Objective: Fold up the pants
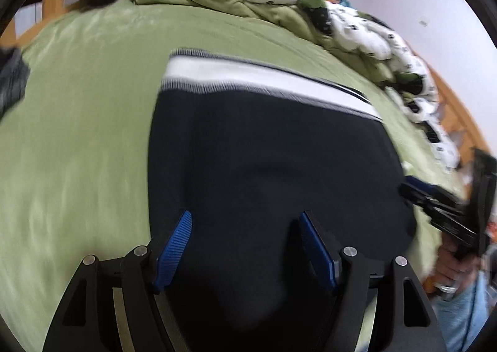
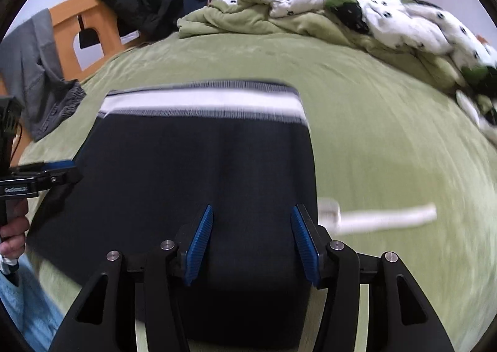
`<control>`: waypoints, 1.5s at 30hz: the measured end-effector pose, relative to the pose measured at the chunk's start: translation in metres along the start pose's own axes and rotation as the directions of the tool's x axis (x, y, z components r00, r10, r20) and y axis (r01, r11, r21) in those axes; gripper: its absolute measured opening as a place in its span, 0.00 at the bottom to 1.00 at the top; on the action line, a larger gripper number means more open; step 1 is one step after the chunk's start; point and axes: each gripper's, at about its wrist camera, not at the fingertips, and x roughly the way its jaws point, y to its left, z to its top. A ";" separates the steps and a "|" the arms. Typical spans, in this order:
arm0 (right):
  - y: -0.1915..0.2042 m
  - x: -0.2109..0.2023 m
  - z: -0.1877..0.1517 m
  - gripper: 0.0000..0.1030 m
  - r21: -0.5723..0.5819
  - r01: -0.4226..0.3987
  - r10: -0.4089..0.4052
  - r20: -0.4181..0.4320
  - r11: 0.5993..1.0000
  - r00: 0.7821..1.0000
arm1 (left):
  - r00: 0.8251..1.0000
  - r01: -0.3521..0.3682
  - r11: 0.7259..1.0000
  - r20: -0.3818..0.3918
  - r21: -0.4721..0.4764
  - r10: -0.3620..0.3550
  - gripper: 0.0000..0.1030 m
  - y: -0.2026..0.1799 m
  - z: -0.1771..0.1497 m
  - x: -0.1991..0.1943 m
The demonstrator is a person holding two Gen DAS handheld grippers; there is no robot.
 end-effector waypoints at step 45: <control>0.001 -0.042 -0.032 0.54 0.047 -0.132 0.123 0.164 0.990 0.979 | 0.976 -0.074 0.997 0.207 0.035 0.065 0.50 -0.033 -0.046 -0.092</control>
